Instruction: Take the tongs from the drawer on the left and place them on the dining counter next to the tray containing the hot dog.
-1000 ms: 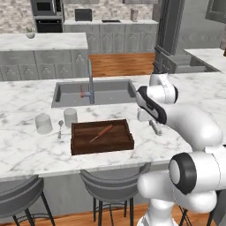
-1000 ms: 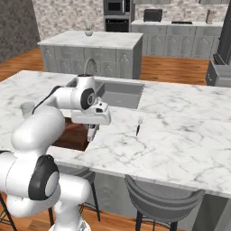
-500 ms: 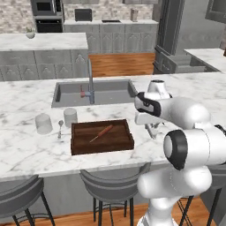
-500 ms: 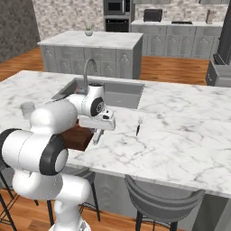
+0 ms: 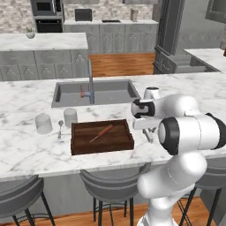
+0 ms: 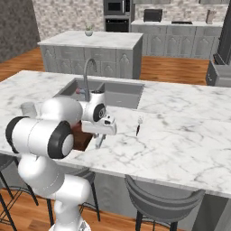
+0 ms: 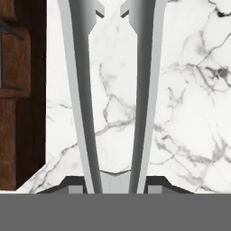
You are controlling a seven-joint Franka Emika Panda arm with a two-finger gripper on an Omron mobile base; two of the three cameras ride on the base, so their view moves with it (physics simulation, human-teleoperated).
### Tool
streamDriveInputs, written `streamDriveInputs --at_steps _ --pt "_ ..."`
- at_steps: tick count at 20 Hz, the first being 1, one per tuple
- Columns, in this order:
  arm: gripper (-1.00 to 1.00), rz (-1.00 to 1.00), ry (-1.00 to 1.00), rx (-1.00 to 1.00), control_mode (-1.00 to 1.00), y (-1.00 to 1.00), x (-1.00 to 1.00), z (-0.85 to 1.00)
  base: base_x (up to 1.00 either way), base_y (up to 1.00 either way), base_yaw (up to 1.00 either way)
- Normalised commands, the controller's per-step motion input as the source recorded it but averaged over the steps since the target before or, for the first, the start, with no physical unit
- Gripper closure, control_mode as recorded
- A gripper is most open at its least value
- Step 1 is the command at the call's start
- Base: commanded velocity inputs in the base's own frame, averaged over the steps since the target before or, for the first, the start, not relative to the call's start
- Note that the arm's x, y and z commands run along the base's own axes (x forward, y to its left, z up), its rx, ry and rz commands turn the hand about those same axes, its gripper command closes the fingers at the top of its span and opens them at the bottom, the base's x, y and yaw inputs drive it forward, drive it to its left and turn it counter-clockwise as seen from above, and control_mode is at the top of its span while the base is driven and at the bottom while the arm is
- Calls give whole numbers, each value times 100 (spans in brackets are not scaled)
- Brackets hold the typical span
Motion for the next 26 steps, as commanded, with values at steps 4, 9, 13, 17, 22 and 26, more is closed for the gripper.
streamDriveInputs --at_steps 4,9,13,17,22,26 --pt "100 0 0 0 -100 5 7 -29 0 0 0" --pt "100 0 0 0 -100 6 8 -27 0 0 0" --pt "100 0 0 0 -100 0 9 -23 0 0 0" --pt "100 0 0 0 -100 0 9 -21 0 0 0" --pt "100 -1 0 0 -100 0 17 -26 0 0 0" --pt "100 -1 0 0 -100 0 23 -29 0 0 0"
